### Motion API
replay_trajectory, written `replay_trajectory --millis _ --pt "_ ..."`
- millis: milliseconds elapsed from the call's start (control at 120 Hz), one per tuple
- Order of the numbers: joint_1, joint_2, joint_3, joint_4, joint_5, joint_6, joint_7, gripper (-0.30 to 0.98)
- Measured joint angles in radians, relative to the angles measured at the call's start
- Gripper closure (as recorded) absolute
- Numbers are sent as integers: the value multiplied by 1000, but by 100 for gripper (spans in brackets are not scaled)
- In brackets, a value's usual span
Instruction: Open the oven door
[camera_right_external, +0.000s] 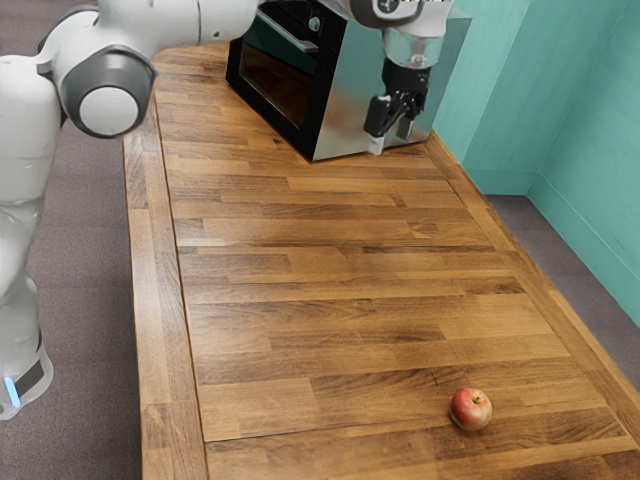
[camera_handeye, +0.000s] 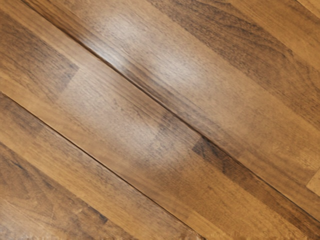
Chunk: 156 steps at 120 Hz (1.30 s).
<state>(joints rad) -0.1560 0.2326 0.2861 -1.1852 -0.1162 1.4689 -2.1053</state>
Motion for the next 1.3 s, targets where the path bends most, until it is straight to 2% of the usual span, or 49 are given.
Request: replay_trajectory --millis 133,300,408,492,617,700,775,825,892,967,1017,1092,1158,1208,1300 --pt "-22 -11 3 -3 -1 2 -32 0" --pt "35 -43 97 -6 50 -1 -62 0" --pt "45 -152 192 -47 60 -23 -76 0" --pt "144 -212 206 -88 63 -30 -57 0" --pt "341 -205 208 -98 56 -14 13 0" --pt "443 -203 186 -100 52 -7 100 0" --pt "474 -183 177 -100 55 32 196 0" --pt "446 -158 171 -100 55 93 275 0" --pt "350 -132 165 -108 37 179 382 0" --pt "307 -174 161 -218 -1 285 497 0" --pt "353 -238 132 -314 -22 354 568 0" --pt "546 -294 -4 -386 -38 436 665 0" --pt "668 -310 -82 -413 -46 492 740 0" --pt "701 -298 -112 -419 -49 527 792 0" --pt "693 -290 -128 -423 -54 575 877 0"
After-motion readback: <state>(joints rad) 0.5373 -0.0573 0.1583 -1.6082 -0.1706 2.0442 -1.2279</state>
